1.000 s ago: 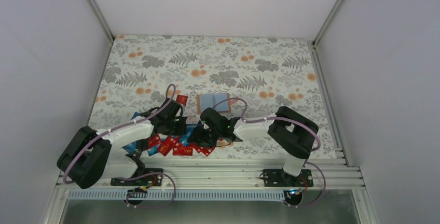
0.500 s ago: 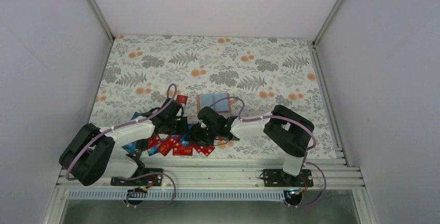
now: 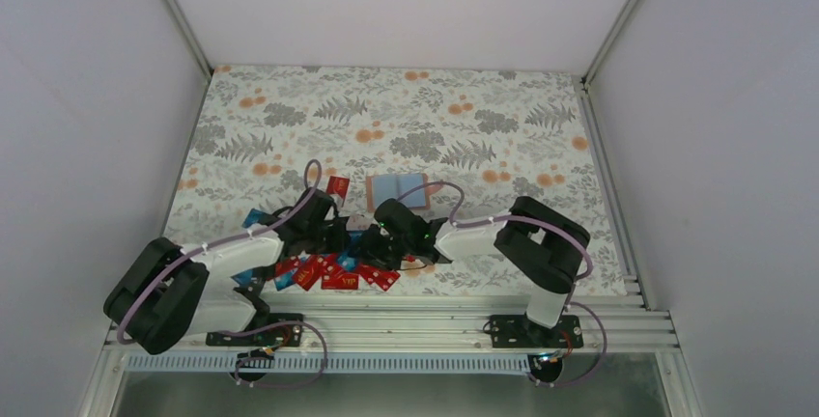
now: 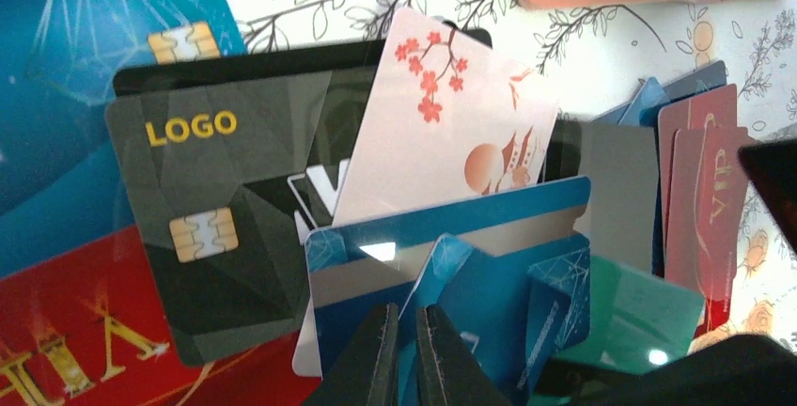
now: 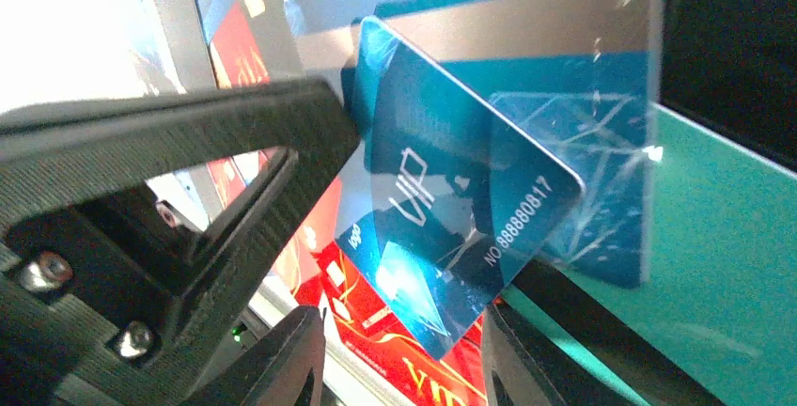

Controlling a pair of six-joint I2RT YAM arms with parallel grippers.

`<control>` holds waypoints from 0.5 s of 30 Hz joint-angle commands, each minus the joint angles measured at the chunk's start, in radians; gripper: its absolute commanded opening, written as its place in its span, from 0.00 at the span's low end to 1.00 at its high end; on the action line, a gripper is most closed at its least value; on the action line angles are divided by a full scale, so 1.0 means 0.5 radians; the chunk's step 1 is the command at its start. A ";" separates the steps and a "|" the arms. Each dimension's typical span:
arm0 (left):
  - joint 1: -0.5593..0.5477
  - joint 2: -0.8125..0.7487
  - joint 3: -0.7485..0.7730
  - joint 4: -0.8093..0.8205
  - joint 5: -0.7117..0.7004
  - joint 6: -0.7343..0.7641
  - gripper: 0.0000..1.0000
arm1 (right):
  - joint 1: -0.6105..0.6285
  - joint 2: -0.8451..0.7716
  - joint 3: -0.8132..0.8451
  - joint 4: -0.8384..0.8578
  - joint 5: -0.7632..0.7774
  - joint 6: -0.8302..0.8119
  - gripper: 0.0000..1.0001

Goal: Put the credit cards into the card holder

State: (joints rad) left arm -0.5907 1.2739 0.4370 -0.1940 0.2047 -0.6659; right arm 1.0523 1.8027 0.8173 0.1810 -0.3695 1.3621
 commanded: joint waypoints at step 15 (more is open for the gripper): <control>-0.024 -0.070 -0.252 -0.109 0.197 -0.188 0.09 | -0.080 -0.099 -0.113 0.243 0.120 -0.204 0.42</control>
State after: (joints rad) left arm -0.5880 1.2041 0.3775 -0.1947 0.2489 -0.7303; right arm 1.0241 1.7748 0.7700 0.2256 -0.3321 1.3205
